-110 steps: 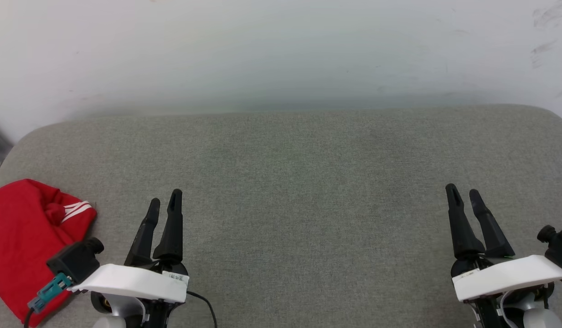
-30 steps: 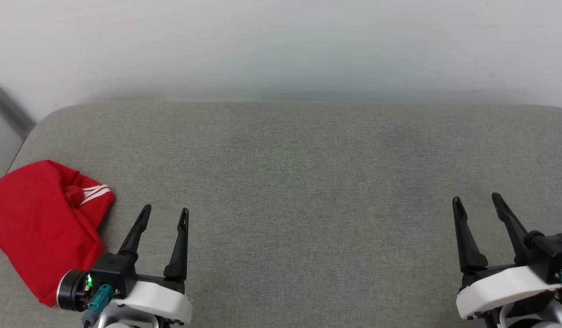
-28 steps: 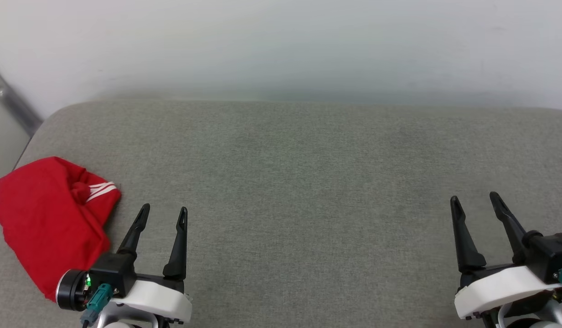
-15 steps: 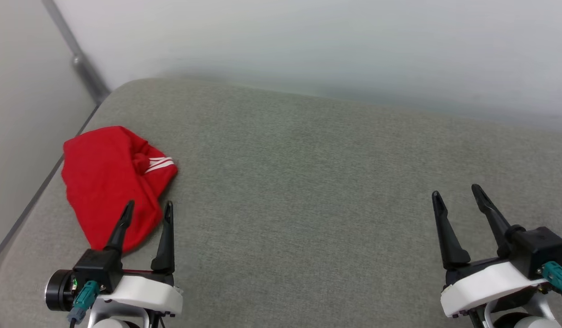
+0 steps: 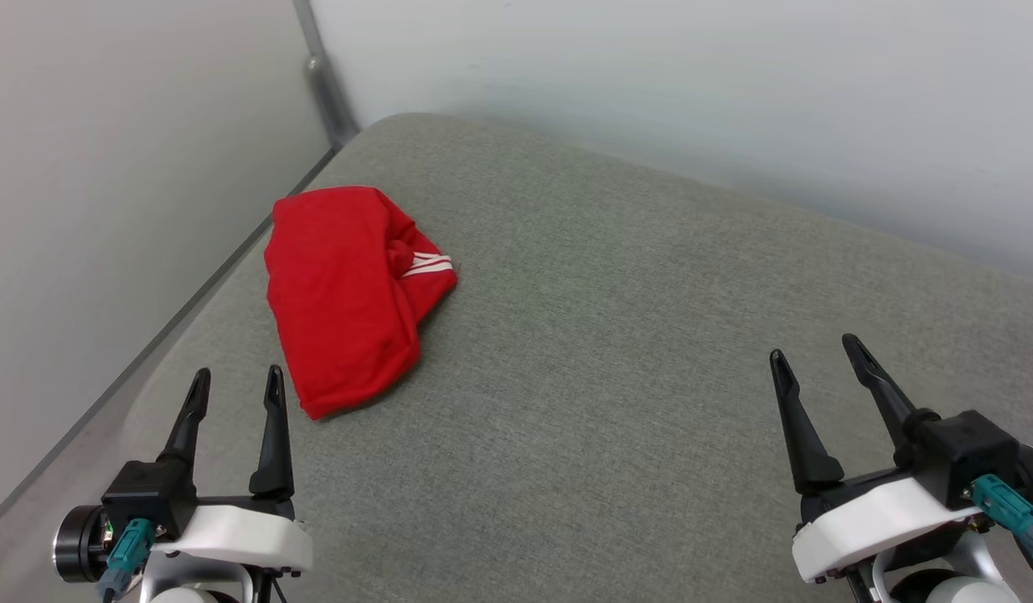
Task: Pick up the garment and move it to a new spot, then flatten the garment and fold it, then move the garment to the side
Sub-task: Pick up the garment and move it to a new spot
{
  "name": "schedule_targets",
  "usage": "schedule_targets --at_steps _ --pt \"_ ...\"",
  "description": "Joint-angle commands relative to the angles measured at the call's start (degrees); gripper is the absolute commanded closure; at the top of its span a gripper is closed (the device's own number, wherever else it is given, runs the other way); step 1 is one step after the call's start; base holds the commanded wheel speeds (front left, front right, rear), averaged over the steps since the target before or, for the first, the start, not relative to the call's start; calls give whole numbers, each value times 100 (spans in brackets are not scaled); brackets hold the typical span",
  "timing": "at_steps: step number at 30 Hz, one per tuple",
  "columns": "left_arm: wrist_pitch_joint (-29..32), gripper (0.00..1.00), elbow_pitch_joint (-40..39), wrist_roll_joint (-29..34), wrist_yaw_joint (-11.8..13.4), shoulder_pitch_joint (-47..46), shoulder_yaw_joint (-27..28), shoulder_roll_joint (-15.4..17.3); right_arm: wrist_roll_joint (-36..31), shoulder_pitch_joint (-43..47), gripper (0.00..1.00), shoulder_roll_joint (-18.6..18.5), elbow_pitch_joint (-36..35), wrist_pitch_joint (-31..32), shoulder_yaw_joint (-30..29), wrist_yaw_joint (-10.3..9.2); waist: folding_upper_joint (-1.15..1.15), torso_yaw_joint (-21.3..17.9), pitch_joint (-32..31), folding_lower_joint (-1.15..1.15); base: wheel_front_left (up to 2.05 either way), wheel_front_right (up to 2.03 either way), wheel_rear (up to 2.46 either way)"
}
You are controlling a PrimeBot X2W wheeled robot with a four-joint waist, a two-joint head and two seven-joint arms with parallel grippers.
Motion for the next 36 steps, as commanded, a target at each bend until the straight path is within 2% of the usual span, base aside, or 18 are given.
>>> schedule_targets --at_steps 1,7,14,21,28,31,36 --pt "-14 0 -11 19 7 24 16 -12 -38 -70 0 10 -4 9 14 0 0 122 -16 0 0 0 0" --pt "-14 0 -2 15 -23 10 95 -30 -66 -81 0 9 -11 28 40 0 0 325 4 0 0 0 0" --pt "-14 0 31 -8 -34 -80 238 -43 -104 -157 0 9 -15 70 76 0 0 356 69 0 0 0 0" --pt "-14 0 579 -170 -116 -823 146 91 -146 -242 0 9 -109 153 -17 0 0 292 273 0 0 0 0" --pt "455 0 1505 -746 -166 -2165 23 571 -366 -528 0 7 -325 303 -91 -1 0 -92 876 0 0 0 0" --pt "853 0 1947 -1033 -174 -2704 -4 895 -437 -654 0 6 -412 357 -91 -1 0 -326 1187 0 0 0 0" --pt "1751 0 2707 -1677 -178 -3387 -407 1515 -483 -838 0 4 -501 367 -123 -1 0 -682 1655 0 0 0 0"
